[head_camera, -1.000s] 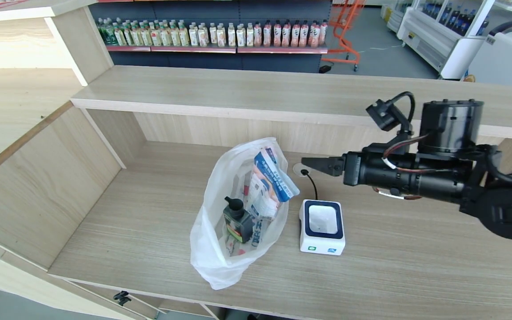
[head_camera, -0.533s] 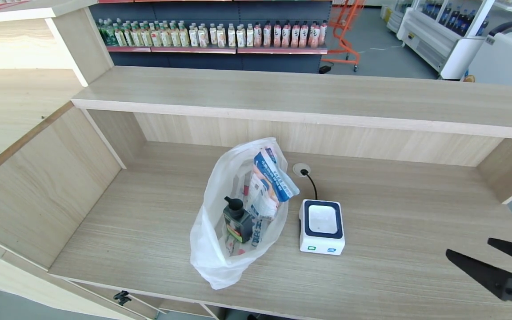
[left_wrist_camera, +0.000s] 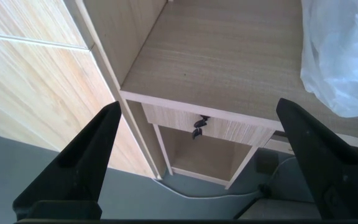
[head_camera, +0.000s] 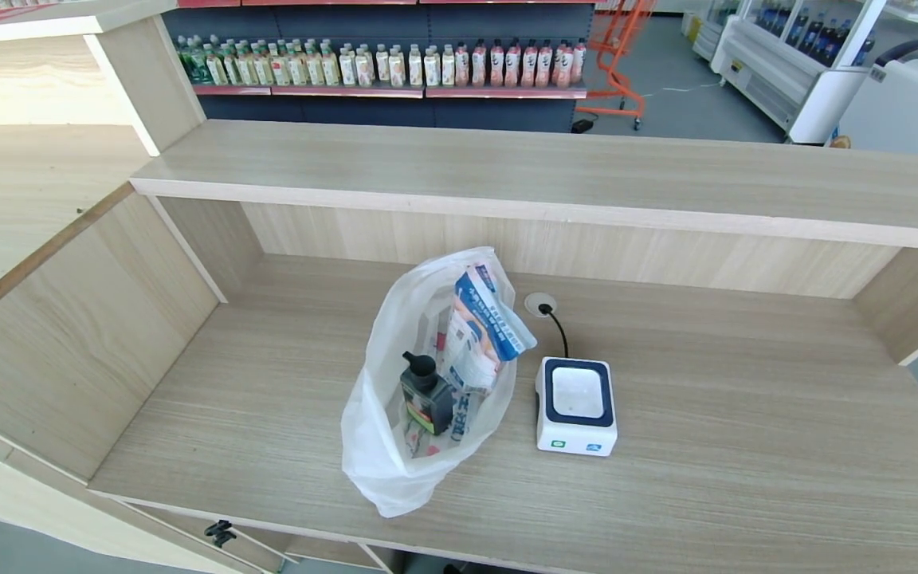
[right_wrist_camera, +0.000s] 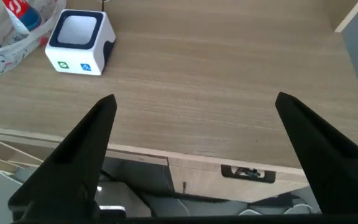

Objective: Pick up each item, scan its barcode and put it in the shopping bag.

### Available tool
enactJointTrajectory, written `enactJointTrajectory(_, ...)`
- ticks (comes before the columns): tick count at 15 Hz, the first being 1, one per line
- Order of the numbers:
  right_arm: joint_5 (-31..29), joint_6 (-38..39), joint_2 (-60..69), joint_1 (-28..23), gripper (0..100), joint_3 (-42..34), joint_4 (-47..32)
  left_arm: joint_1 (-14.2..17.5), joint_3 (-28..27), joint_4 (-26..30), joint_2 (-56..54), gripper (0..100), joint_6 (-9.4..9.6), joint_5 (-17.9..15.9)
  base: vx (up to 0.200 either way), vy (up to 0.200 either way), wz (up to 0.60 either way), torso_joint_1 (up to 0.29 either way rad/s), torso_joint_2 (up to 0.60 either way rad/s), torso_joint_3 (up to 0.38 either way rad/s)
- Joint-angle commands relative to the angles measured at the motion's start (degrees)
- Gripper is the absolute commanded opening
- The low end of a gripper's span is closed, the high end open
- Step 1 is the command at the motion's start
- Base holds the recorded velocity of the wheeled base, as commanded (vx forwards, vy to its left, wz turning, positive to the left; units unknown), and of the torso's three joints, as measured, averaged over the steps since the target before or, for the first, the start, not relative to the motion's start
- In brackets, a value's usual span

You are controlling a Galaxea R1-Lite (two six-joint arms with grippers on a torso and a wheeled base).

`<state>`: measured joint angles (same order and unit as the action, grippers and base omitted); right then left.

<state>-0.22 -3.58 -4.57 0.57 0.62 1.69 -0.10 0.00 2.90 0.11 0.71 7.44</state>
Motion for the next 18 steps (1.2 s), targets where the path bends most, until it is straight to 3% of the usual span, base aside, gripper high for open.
enactJointTrajectory(1, -0.31, 0.86, 4.57, -0.40, 100, -0.62, -0.99, 0.01, 0.00, 0.00, -0.02, 100, 0.00, 0.03, 0.000, 0.000, 0.00, 0.000, 0.00, 0.000)
enactJointTrajectory(4, -0.57, 2.71, 4.57, -0.40, 100, -0.62, -1.34, 0.01, 0.00, 0.00, -0.02, 100, 0.00, 0.03, 0.000, 0.000, 0.00, 0.000, 0.00, 0.000)
enactJointTrajectory(5, -0.57, 2.44, 4.57, -0.40, 0, -0.62, -1.43, 0.01, 0.00, 0.00, -0.02, 100, 0.00, 0.03, 0.000, 0.000, 0.00, 0.000, 0.00, 0.000)
enactJointTrajectory(14, -0.48, 2.44, 4.57, -0.40, 0, -0.62, -1.43, 0.01, 0.00, 0.00, -0.02, 100, 0.08, 0.03, 0.000, 0.000, 0.00, 0.000, 0.00, 0.000)
enactJointTrajectory(18, -0.48, 2.44, 4.57, -0.40, 0, -0.62, -1.43, 0.01, 0.00, 0.00, -0.02, 100, 0.00, 0.03, 0.150, 0.000, 0.00, 0.001, -0.01, 0.003)
